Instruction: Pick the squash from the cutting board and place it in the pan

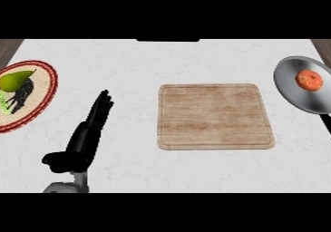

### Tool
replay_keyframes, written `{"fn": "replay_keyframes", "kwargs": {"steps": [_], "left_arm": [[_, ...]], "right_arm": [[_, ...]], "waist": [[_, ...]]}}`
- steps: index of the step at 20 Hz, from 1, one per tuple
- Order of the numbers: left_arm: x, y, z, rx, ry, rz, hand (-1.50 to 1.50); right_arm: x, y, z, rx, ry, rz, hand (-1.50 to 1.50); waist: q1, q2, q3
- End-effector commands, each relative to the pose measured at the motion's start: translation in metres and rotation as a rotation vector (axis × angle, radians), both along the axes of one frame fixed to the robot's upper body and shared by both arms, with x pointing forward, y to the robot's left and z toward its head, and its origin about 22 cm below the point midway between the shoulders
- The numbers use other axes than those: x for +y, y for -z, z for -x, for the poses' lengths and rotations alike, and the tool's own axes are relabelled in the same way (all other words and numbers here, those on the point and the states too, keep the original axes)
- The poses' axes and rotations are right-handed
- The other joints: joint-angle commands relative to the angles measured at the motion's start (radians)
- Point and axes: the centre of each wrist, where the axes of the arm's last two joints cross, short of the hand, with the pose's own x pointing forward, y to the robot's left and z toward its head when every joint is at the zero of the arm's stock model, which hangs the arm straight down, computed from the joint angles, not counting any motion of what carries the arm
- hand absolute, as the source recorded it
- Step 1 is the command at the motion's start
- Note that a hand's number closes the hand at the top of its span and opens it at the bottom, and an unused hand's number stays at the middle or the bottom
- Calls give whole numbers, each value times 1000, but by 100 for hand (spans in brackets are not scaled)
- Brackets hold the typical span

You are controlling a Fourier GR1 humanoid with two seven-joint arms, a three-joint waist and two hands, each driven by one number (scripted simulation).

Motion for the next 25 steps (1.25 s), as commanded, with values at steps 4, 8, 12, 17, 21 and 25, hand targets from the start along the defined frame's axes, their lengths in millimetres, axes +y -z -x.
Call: {"fn": "replay_keyframes", "kwargs": {"steps": [4, 8, 12, 17, 21, 25], "left_arm": [[13, -11, 15, 7, -11, 4, 0], [-17, 13, -9, 3, -9, -3, 0], [4, 20, 15, -1, -9, 8, 0], [7, -6, -4, 1, -2, 9, 0], [21, -8, -10, -3, -11, 3, 0], [7, -8, -11, 3, -19, -8, 0]], "right_arm": [[20, 16, -9, 6, -40, 31, -150], [2, 29, 27, 21, -44, 54, -150], [-5, 21, 31, 59, -35, 64, -150], [0, 29, 30, 82, -11, 67, -150], [4, 24, 23, 64, 6, 111, -150], [16, 32, 19, 71, 27, 215, -150]], "waist": [[-8, -7, -2], [-13, -4, -2], [-15, -8, -3], [-6, -4, -1], [-12, -6, -2], [-14, -7, -3]]}}
